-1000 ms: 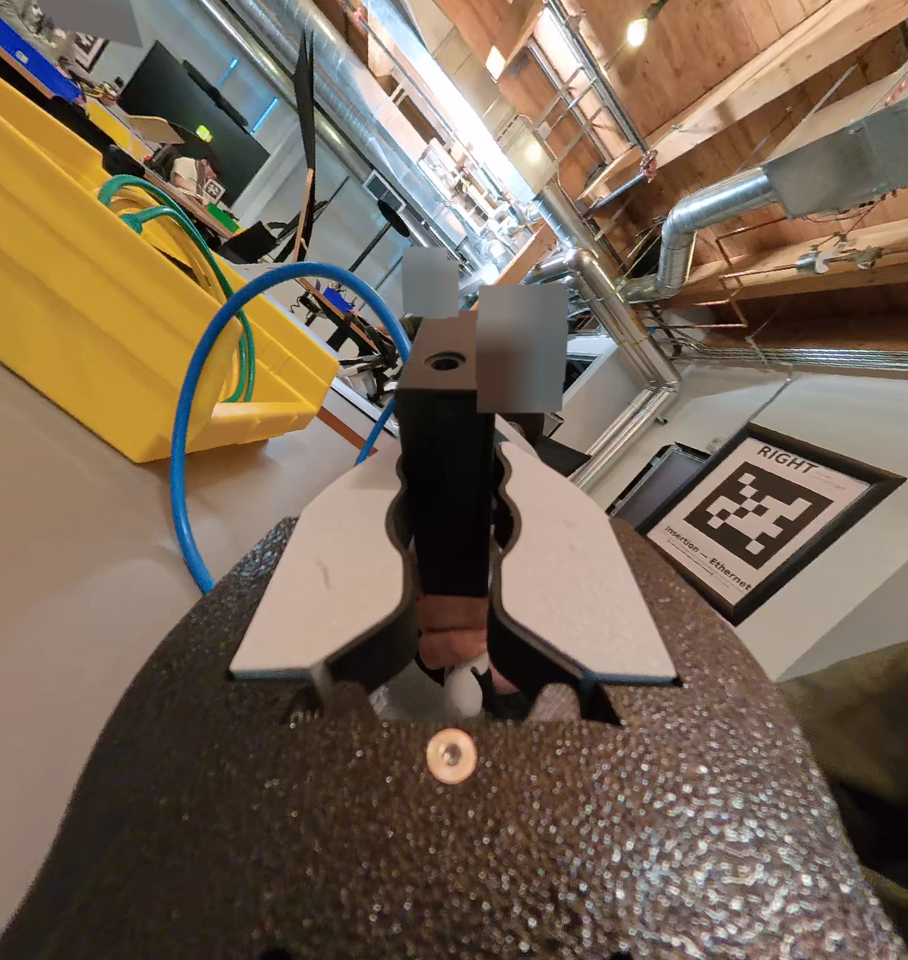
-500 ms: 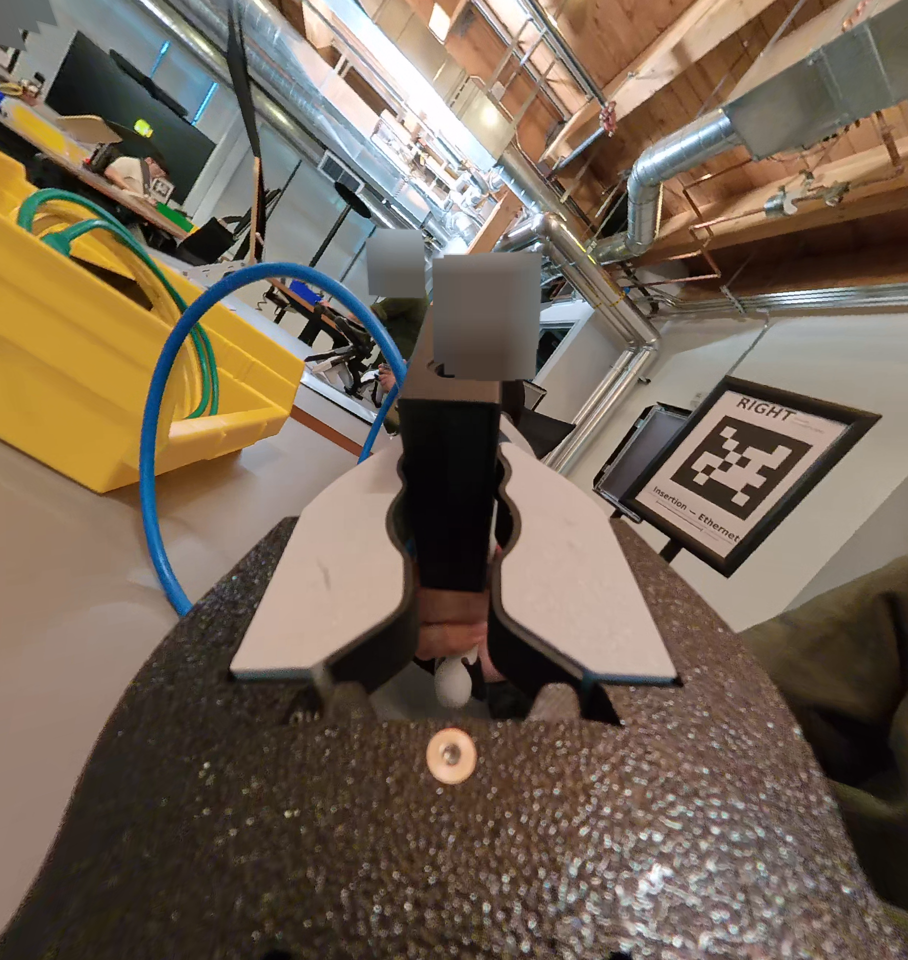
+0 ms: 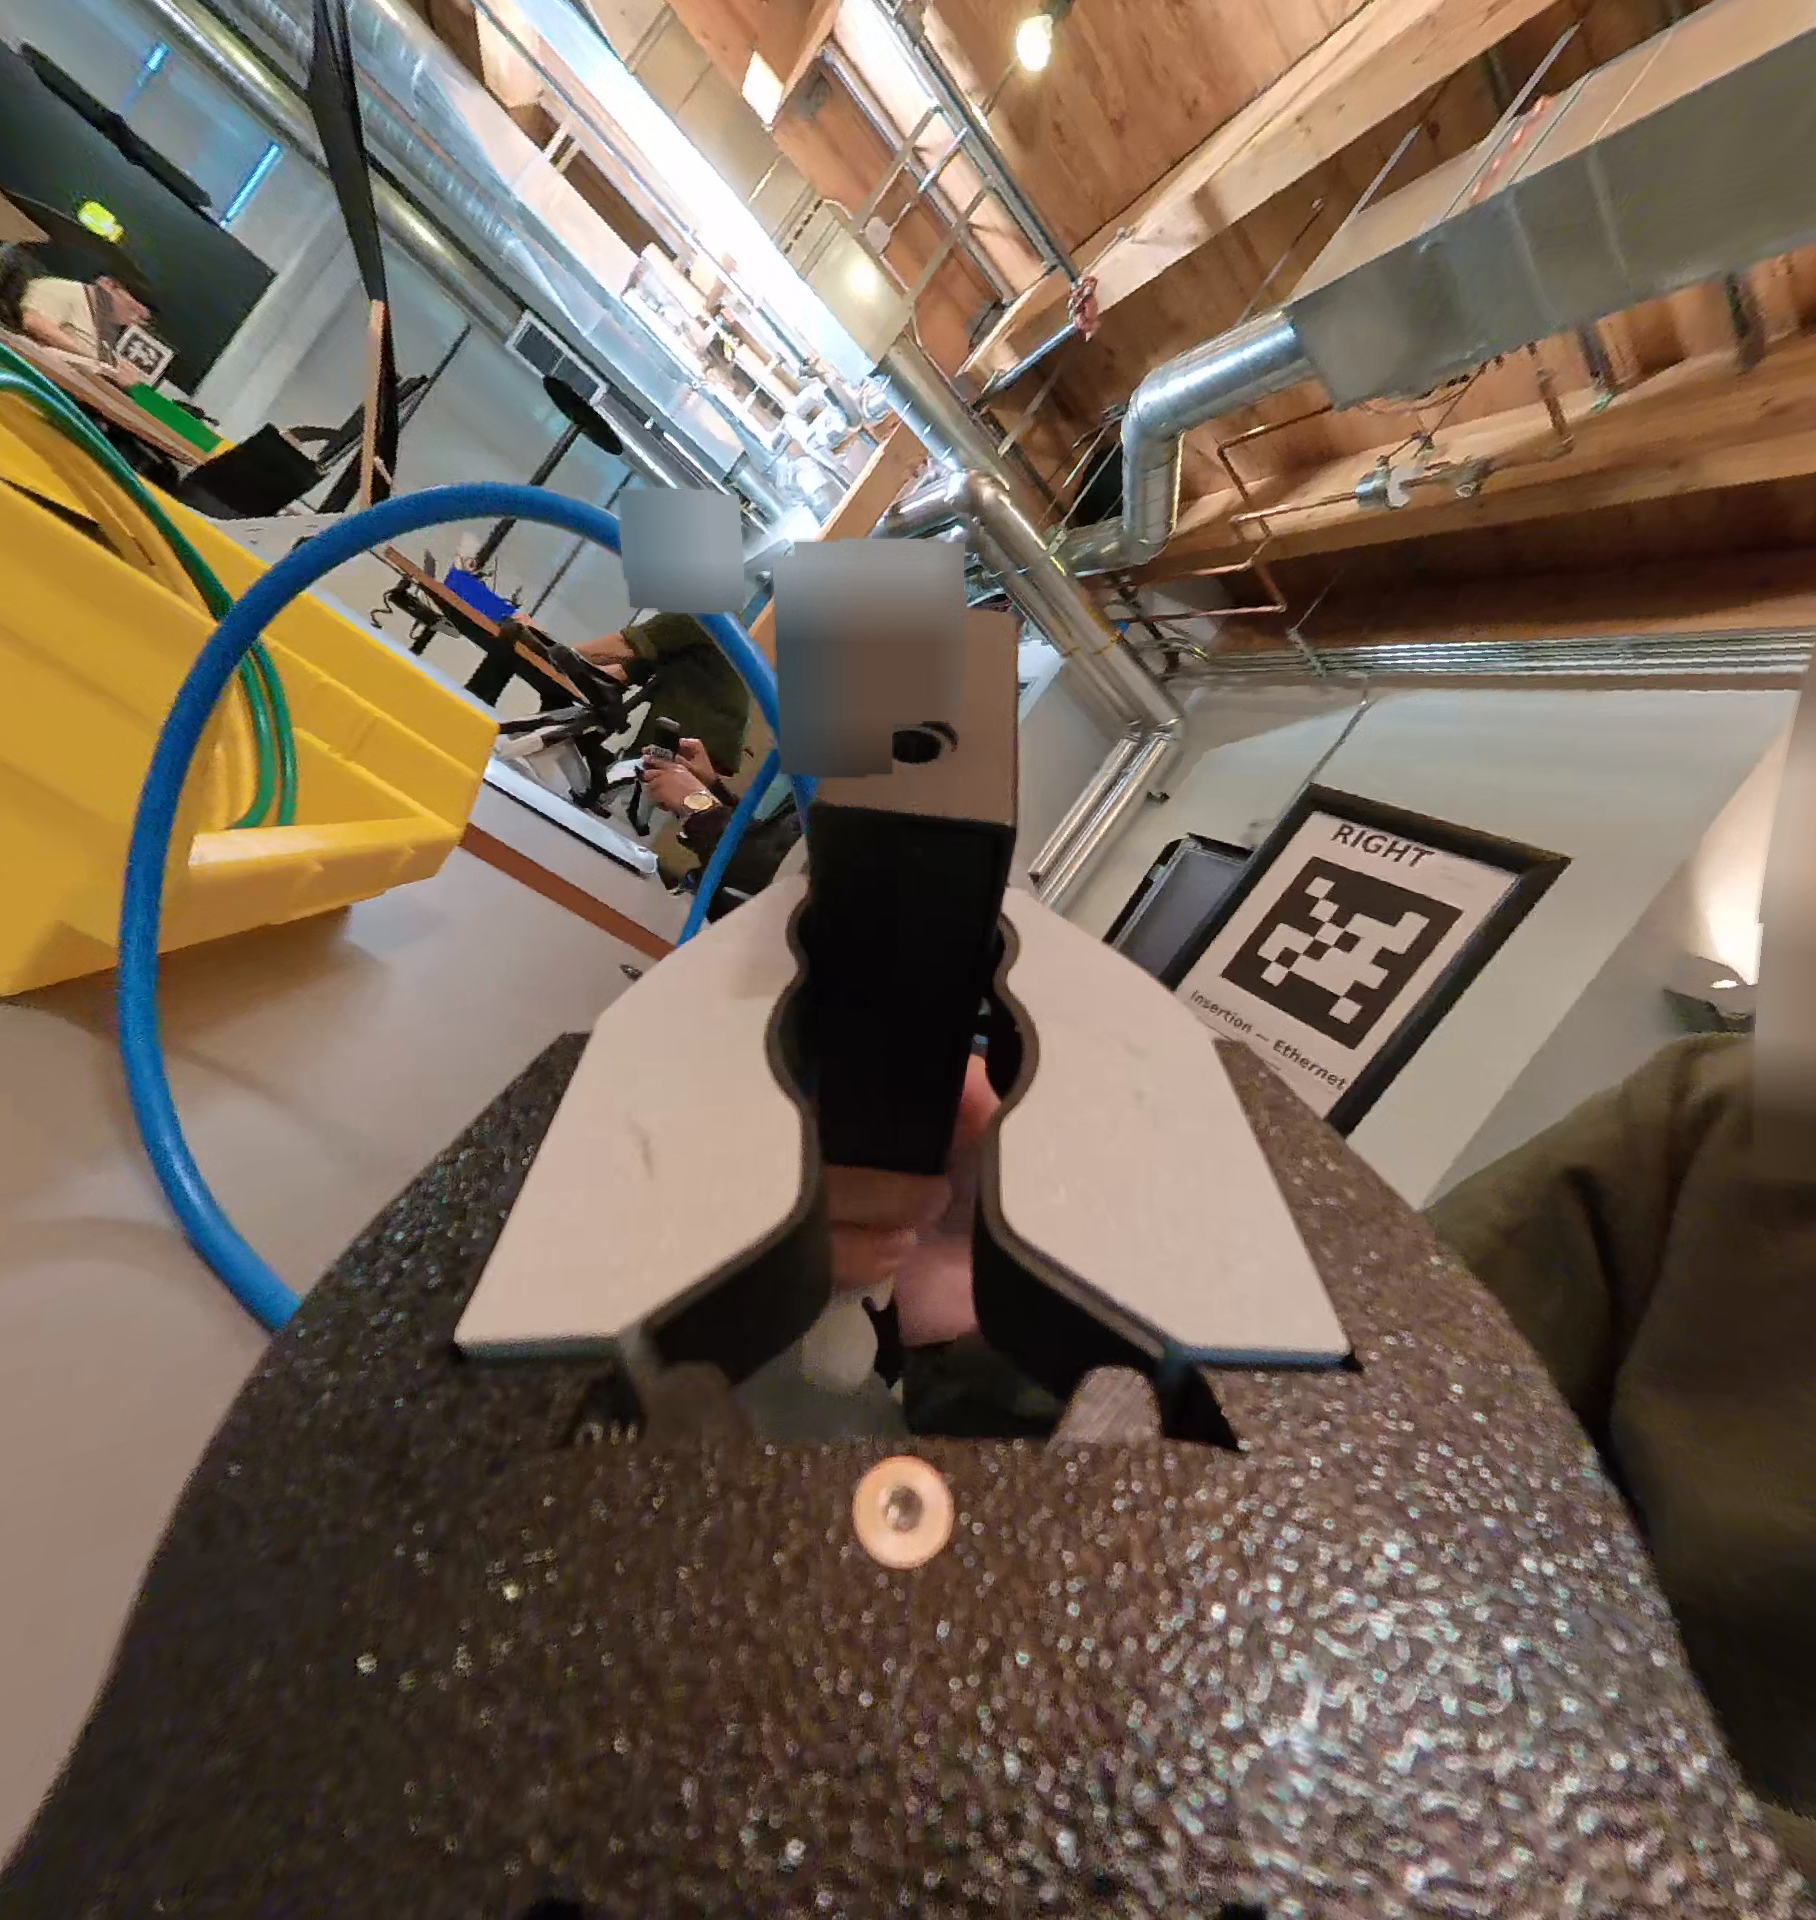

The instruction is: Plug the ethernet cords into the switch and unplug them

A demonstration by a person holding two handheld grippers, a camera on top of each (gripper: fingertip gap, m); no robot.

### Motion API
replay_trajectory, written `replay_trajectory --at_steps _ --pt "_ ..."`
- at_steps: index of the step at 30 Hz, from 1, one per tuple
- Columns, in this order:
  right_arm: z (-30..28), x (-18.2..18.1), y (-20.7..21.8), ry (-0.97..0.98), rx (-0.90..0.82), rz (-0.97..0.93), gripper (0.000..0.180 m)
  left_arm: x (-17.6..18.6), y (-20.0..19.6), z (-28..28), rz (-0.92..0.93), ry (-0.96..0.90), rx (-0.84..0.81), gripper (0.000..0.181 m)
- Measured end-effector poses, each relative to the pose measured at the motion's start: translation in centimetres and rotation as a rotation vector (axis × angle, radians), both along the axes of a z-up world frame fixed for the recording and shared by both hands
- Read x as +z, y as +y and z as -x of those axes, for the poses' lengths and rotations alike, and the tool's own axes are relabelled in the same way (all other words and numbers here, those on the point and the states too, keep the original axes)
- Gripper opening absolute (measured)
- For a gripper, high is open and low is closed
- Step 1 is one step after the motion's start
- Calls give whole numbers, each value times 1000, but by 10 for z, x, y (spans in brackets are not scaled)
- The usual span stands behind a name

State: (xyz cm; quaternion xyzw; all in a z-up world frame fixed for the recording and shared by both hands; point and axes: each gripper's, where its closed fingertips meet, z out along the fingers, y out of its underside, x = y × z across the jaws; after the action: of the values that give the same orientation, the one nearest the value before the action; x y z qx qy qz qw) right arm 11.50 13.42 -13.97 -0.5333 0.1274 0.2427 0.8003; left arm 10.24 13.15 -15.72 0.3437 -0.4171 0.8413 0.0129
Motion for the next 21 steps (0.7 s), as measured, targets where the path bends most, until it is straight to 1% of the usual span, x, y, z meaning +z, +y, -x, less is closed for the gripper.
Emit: replay_trajectory --at_steps 1,3,6,12,16,18,21 --pt "-2 -2 0 1 -16 -1 14 -2 0 -1 -26 0 15 28" --pt "-3 -3 -2 36 8 -21 15 -3 -2 -1 -68 -3 27 27" --pt "-2 -2 -2 29 5 -17 15 -2 -2 -1 -101 -20 53 28" --pt "-4 0 -4 83 6 -71 14 -2 -5 -3 -80 -33 88 28" --pt "-6 0 -4 97 -3 -77 14 -1 -6 -4 -67 -5 72 27" --pt "-5 0 -2 84 -6 -47 14 -2 -4 -4 -24 26 30 28" --pt "-6 -7 0 91 0 -5 14 -8 -2 -4 -102 51 24 28"
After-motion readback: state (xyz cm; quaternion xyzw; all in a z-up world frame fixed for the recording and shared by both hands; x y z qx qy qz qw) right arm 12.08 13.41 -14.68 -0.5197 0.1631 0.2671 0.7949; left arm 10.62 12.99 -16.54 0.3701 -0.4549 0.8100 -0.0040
